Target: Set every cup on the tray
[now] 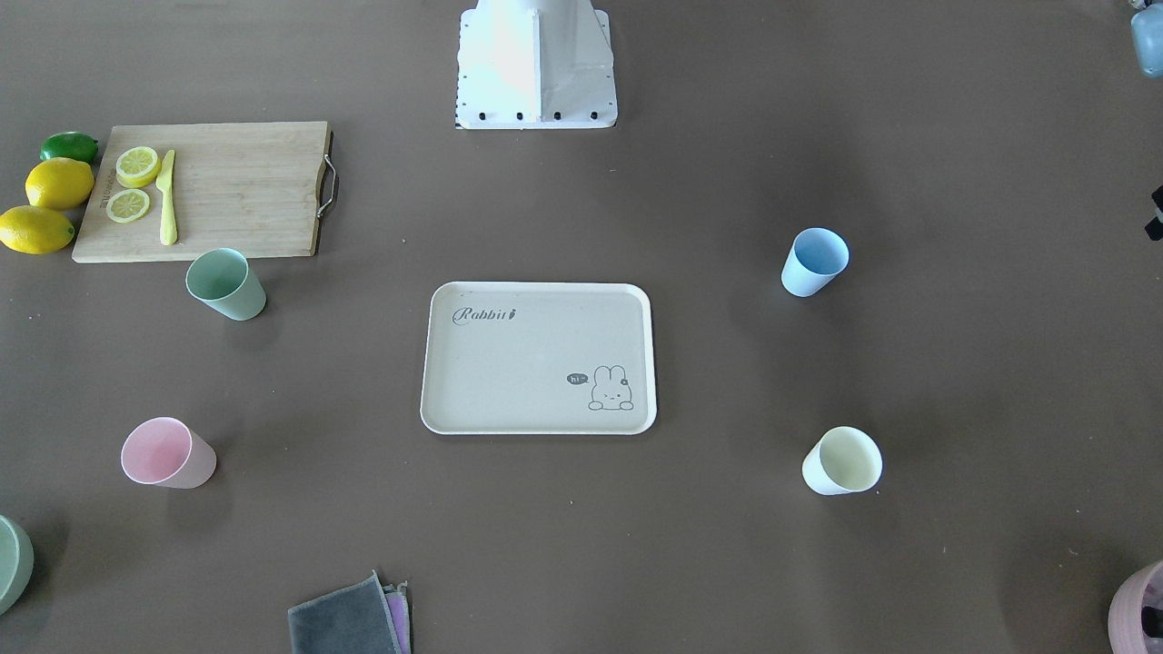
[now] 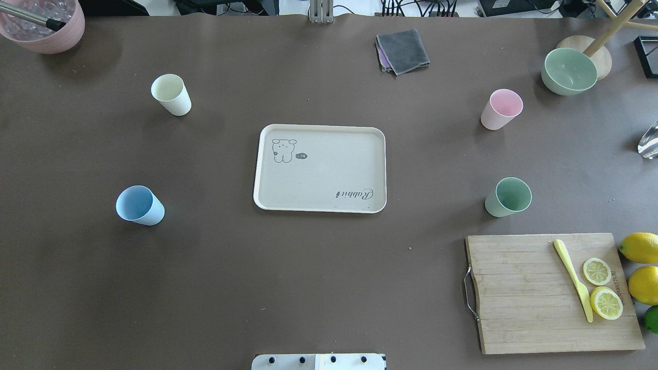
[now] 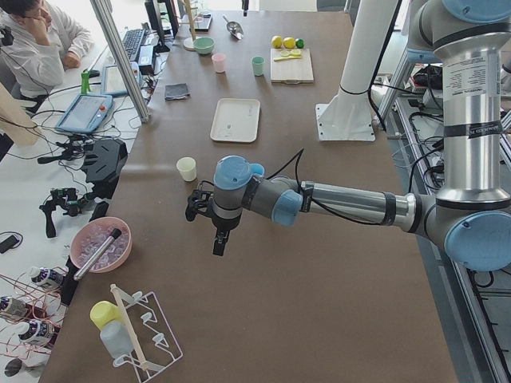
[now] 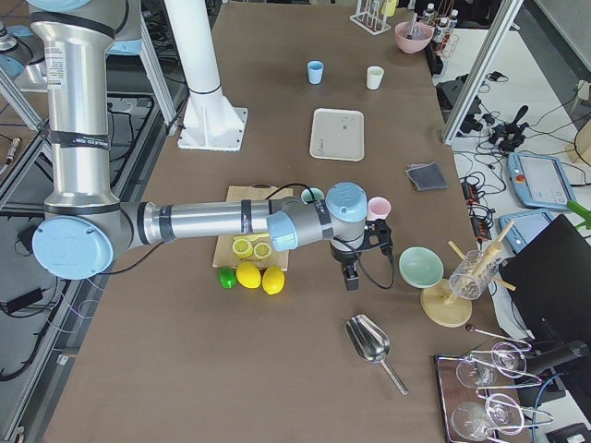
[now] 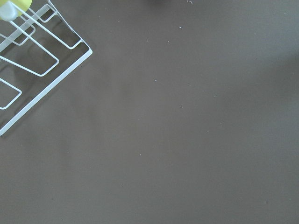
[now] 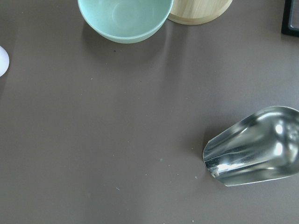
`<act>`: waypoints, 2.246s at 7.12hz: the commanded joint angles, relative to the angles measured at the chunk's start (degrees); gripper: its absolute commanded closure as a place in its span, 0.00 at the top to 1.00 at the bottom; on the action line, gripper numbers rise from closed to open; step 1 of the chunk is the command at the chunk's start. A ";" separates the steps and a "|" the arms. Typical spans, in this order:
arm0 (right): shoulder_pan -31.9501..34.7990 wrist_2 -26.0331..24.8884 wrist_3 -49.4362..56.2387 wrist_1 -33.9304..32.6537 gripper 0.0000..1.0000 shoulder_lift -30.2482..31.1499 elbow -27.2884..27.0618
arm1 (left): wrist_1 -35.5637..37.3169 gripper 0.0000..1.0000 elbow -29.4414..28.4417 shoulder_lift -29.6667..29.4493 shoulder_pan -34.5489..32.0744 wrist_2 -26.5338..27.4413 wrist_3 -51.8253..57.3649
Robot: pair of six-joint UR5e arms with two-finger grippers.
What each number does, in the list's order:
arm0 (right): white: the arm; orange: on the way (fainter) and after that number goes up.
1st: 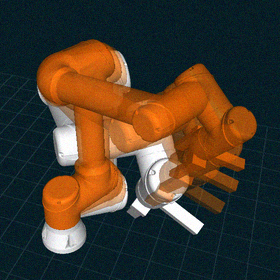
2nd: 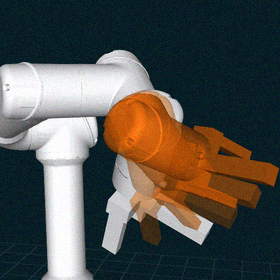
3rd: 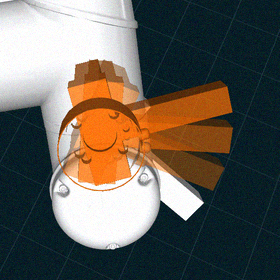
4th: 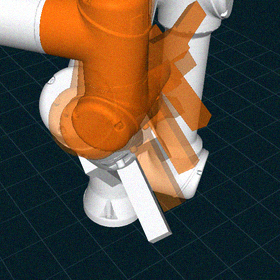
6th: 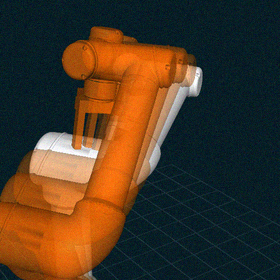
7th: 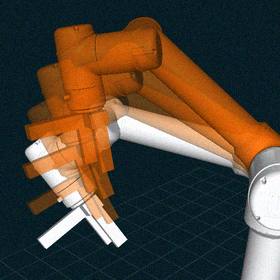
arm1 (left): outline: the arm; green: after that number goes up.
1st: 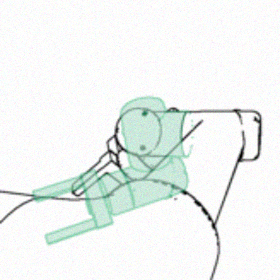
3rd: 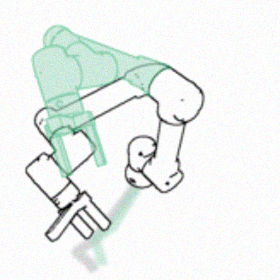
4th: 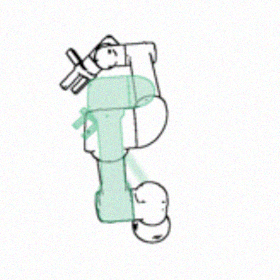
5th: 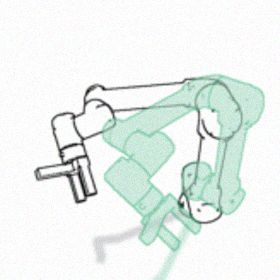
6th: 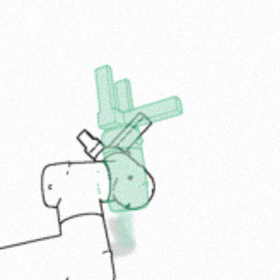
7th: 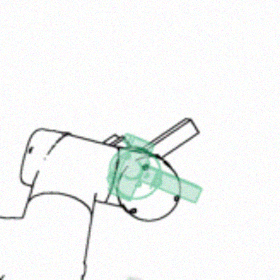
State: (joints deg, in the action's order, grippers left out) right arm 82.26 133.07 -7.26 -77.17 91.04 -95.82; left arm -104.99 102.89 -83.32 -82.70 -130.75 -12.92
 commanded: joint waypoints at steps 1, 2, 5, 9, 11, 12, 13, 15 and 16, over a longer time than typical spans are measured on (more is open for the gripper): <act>0.00 -0.09 -0.12 0.00 1.00 0.01 0.02 | 0.13 0.98 0.03 -0.26 0.09 -1.86 -0.26; 0.00 -0.09 -0.03 0.00 1.00 0.18 0.02 | -0.04 0.98 0.03 -0.26 0.09 -3.70 0.00; 0.00 -0.09 -0.03 0.00 1.00 0.19 -0.33 | 0.05 0.98 -1.11 -0.44 0.44 -3.11 0.09; -0.09 -0.09 -0.12 0.09 1.00 -0.08 -1.12 | 0.05 0.98 -1.11 -0.53 1.31 -3.54 -0.61; -0.70 0.00 -0.12 0.17 1.00 -0.51 -1.39 | -0.04 0.97 -0.85 -0.61 1.32 -3.55 -0.53; -2.44 0.00 -0.38 1.39 1.00 -0.52 -2.26 | -1.09 0.97 -0.93 -1.31 1.40 -3.63 -0.62; -5.24 0.09 -4.38 4.80 1.00 -0.52 -2.27 | -1.18 0.97 -0.76 -2.80 2.19 -3.81 -0.70; -14.19 0.09 -15.01 13.84 1.00 -0.34 -2.62 | -1.19 0.97 -0.84 -2.64 2.72 -7.12 -0.09; -19.54 -0.52 -26.02 19.37 1.00 -0.43 -2.62 | -0.92 0.97 -0.76 -2.55 2.81 -7.93 -0.18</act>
State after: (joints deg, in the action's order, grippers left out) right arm 68.81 133.00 -22.52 -64.02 90.62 -98.37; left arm -106.11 102.08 -85.98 -80.06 -137.03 -13.20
